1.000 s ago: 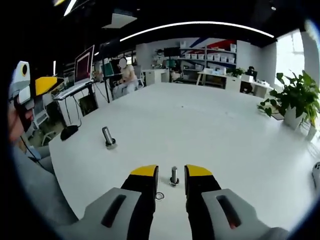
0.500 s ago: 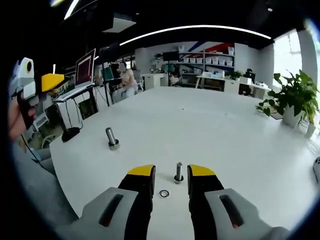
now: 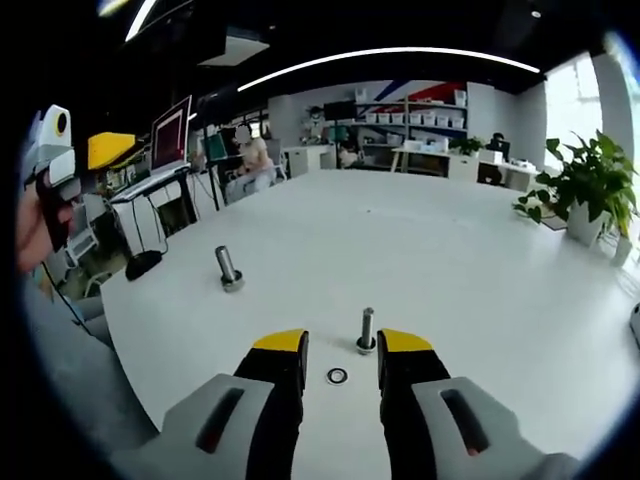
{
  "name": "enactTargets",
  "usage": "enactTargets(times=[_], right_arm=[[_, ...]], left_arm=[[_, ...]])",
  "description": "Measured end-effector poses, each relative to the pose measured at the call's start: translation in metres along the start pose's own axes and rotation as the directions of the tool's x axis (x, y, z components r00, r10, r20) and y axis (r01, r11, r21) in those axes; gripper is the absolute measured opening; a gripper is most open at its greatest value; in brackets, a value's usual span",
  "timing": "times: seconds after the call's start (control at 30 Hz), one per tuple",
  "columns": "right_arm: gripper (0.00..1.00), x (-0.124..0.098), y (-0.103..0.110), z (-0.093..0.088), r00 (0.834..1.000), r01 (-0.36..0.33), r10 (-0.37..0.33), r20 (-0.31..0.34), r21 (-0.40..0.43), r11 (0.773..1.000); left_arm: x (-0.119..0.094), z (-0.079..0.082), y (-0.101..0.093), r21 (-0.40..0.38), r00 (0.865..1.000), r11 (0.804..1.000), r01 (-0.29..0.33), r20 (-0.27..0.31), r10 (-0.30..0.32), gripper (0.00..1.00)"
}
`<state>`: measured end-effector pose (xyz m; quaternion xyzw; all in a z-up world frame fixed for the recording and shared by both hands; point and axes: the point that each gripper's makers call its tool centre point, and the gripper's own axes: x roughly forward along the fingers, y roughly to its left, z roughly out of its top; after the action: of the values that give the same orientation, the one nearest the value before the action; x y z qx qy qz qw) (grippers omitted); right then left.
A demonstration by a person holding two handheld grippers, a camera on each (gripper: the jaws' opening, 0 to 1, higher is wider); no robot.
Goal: Place the washer onto the threaded stud by aligning its center hole with the stud, sliding it down to the base, and recovering from edge contact or off-axis alignment until the washer reaches the visible bottom stop.
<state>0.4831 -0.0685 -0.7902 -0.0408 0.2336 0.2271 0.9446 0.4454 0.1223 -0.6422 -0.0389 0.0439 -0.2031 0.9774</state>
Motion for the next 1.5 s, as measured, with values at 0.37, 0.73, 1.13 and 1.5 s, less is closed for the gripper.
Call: enactTargets(times=[0.37, 0.73, 1.13, 1.5], right_arm=[[0.3, 0.009, 0.01, -0.025, 0.998, -0.022, 0.021, -0.061, -0.025, 0.999], [0.29, 0.019, 0.011, -0.049, 0.992, -0.03, 0.026, -0.121, -0.032, 0.999], [0.29, 0.024, 0.012, -0.066, 0.986, -0.038, 0.033, -0.165, -0.022, 0.999], [0.28, 0.029, 0.011, -0.073, 0.983, -0.04, 0.035, -0.179, -0.023, 0.999]], left_arm=[[0.0, 0.0, -0.003, 0.019, 1.0, 1.0, 0.009, 0.001, -0.009, 0.15], [-0.001, 0.001, -0.003, 0.013, 1.0, 1.0, 0.007, 0.003, -0.007, 0.15], [-0.002, -0.001, -0.002, 0.007, 1.0, 1.0, 0.001, -0.004, -0.001, 0.15], [-0.001, -0.004, 0.0, 0.01, 1.0, 1.0, -0.004, -0.011, 0.004, 0.15]])
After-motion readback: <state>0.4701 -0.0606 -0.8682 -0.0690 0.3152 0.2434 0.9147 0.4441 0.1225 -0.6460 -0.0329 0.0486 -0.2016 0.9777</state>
